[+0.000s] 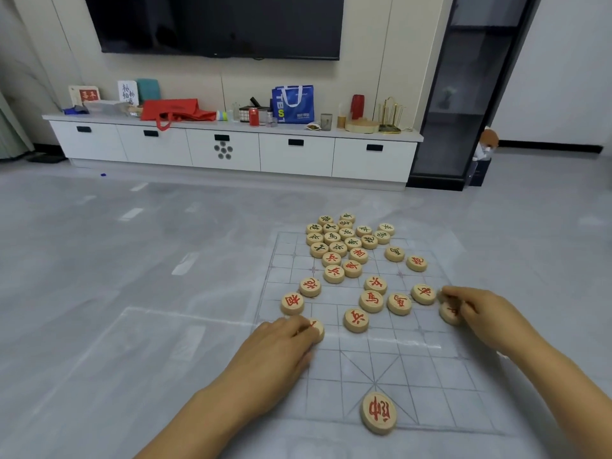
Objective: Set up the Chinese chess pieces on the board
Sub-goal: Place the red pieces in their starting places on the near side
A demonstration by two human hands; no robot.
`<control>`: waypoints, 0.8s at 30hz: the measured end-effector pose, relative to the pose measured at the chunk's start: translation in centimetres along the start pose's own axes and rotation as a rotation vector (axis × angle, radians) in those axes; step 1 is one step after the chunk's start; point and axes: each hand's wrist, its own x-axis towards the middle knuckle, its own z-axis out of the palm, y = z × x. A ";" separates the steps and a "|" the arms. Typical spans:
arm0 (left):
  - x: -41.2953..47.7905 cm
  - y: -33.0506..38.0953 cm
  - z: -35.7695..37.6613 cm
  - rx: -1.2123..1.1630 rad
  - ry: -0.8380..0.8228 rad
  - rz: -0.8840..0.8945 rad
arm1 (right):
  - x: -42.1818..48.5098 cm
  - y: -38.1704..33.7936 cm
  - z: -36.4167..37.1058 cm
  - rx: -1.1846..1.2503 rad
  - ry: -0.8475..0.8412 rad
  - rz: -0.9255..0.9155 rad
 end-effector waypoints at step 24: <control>-1.5 -0.4 0.3 -0.338 -0.026 -0.069 | -8.6 -0.1 -0.9 -0.049 -0.215 -0.085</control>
